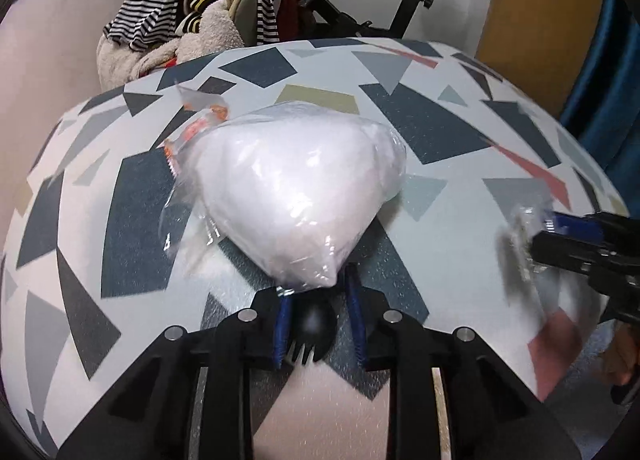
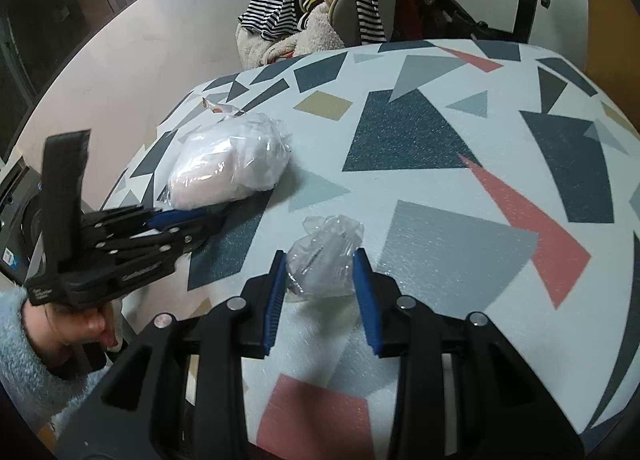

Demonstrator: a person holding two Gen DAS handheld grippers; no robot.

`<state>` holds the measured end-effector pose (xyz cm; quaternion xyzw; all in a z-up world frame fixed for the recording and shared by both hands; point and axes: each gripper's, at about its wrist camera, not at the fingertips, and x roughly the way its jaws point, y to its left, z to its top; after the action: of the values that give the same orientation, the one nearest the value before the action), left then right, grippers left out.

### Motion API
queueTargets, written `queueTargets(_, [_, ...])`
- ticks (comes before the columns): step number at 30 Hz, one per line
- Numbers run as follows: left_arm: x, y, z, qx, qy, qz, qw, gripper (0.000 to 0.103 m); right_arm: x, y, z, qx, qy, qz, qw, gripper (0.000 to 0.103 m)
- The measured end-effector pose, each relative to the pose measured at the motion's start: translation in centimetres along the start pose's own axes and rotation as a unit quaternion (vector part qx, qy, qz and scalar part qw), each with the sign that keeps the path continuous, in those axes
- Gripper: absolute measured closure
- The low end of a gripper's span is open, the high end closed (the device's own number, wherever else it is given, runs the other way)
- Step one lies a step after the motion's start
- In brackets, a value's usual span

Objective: Collect trash
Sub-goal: 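Grasp the small clear plastic bag with the right tool, then carry the clear bag over the bin and open the right tool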

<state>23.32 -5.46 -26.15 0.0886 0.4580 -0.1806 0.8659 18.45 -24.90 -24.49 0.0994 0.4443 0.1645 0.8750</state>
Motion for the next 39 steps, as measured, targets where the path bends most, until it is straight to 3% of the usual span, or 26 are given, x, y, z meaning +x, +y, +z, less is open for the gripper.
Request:
queueTargets(6, [0.8,0.0,0.8,-0.011,0.000,0.011,0.9999,0.079,-0.9,-0.7,-0.7,0.009,0.000,0.000,1.000,0.067])
queueTargets(7, [0.7,-0.1,0.9,-0.007,0.009,0.005,0.9999,0.093,-1.0,-1.0,-0.9,0.013,0.001,0.000,1.000,0.067])
queueTargets(12, [-0.5,-1.6,-0.5,0.028,0.024,-0.024,0.9990,0.094,-2.0,-1.1,-1.4,0.019,-0.005,0.001,1.000,0.067])
queueTargets(19, [-5.1,-1.6,-3.9,0.003,0.009,-0.075,0.9972,0.094,-3.2,-0.6,-2.2,0.018,-0.009,0.004,1.000,0.067])
queueTargets(30, [-12.2,-3.2,-11.0,-0.030,-0.034,-0.102,0.9938,0.094,-6.0,1.6,-5.4,0.001,-0.009,0.014,1.000,0.067])
queueTargets(39, [-12.6,-4.5,-17.1,-0.044,-0.004,-0.128,0.9907,0.094,-7.6,3.8,-8.9,-0.023,0.005,0.024,0.999,0.067])
